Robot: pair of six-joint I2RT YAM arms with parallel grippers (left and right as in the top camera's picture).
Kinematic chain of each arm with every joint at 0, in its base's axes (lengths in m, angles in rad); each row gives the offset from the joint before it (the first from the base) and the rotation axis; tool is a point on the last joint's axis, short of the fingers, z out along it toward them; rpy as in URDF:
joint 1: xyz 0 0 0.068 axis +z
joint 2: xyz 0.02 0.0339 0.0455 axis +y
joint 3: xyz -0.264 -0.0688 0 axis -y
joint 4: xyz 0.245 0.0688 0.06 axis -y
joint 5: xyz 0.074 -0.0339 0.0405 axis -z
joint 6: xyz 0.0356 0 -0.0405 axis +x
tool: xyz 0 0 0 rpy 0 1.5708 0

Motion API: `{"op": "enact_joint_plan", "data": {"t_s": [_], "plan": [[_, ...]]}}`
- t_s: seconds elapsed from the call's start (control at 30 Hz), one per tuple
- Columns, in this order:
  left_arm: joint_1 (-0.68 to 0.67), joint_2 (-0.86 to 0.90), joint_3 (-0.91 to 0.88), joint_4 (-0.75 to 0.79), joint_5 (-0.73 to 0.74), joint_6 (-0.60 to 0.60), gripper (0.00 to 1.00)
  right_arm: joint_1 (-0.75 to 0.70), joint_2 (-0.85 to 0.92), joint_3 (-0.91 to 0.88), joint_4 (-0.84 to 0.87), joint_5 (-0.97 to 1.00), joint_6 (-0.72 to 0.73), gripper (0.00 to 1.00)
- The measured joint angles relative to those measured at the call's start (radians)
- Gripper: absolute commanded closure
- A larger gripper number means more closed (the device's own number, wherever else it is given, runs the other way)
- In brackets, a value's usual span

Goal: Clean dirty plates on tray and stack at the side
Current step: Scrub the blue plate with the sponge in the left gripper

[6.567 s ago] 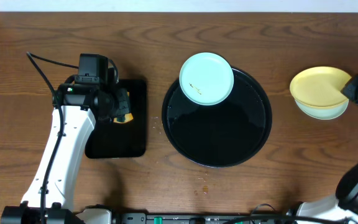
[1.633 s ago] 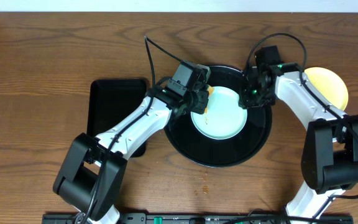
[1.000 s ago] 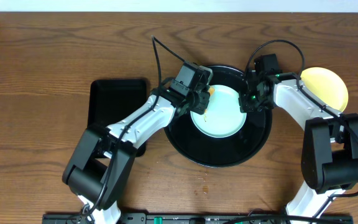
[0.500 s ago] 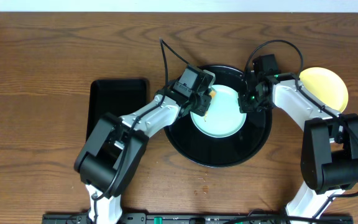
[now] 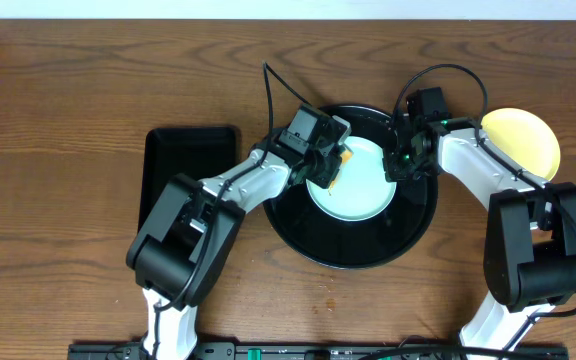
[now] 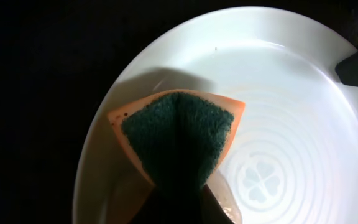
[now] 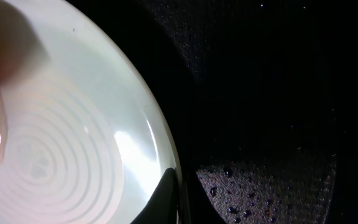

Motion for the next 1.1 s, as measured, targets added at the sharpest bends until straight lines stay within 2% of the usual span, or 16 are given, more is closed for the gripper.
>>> {"op": "enact_joint_plan", "data": {"t_s": [0.3, 0.67, 0.97, 1.1], "plan": [[0.018, 0.029, 0.034, -0.049, 0.094, 0.005, 0.92, 0.0, 0.0, 0.0, 0.0, 0.0, 0.0, 0.99], [0.018, 0.03, 0.05, -0.195, 0.229, 0.008, 0.92, 0.0, 0.0, -0.001, -0.002, -0.003, 0.0, 0.99], [0.015, 0.065, 0.044, -0.241, 0.511, 0.007, 0.92, 0.0, 0.0, -0.002, -0.002, -0.003, 0.0, 0.99], [0.02, 0.061, 0.067, -0.256, 0.586, -0.002, 0.92, 0.002, 0.0, -0.003, -0.002, -0.003, 0.004, 0.91]]}}
